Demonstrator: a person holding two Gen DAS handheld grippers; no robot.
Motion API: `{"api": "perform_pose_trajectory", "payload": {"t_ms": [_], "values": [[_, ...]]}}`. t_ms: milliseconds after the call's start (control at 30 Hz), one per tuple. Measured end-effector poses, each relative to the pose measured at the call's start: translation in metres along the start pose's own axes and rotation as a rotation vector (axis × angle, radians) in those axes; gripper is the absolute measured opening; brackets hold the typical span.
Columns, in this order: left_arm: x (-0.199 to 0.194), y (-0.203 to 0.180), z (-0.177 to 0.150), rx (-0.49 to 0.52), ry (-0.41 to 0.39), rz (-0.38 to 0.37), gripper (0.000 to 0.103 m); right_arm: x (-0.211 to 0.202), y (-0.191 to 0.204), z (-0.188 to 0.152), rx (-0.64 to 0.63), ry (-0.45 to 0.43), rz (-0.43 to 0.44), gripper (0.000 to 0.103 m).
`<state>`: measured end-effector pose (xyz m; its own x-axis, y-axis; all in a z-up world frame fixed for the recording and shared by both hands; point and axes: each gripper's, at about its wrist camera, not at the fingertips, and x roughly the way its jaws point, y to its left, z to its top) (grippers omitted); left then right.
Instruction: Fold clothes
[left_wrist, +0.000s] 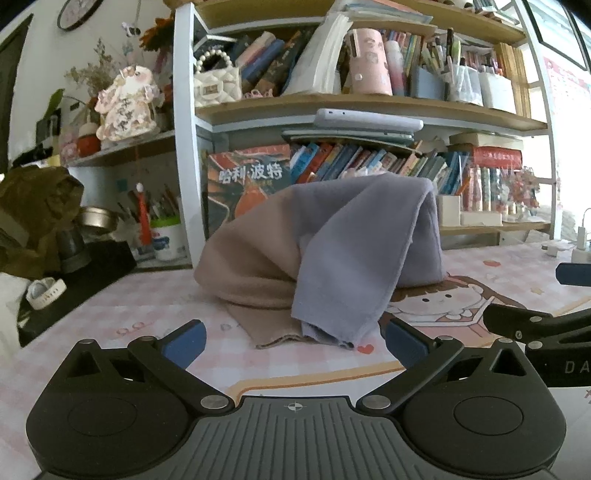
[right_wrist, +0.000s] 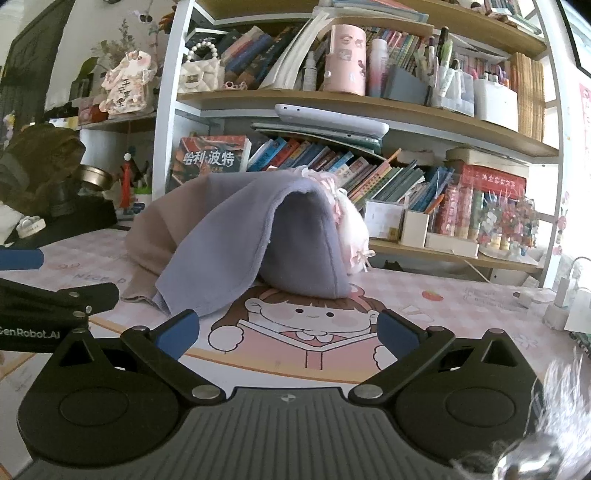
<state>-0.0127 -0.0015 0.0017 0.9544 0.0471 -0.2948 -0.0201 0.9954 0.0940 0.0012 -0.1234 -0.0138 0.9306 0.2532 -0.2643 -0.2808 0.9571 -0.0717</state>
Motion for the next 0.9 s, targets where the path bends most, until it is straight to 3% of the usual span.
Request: {"api": "perform_pose_trajectory", "payload": {"t_ms": [467, 667, 900], "values": [[-0.009, -0.006, 0.0, 0.027, -0.058, 0.004, 0.103, -0.003, -0.003, 0.001, 0.012, -0.026, 0.038, 0.103], [0.0, -0.006, 0.004, 0.038, -0.016, -0.029, 0.103, 0.007, -0.012, 0.005, 0.047, -0.019, 0.093, 0.103], [0.015, -0.013, 0.024, 0.111, -0.037, -0.016, 0.103, 0.028, -0.026, 0.022, 0.062, -0.029, 0.123, 0.103]]}}
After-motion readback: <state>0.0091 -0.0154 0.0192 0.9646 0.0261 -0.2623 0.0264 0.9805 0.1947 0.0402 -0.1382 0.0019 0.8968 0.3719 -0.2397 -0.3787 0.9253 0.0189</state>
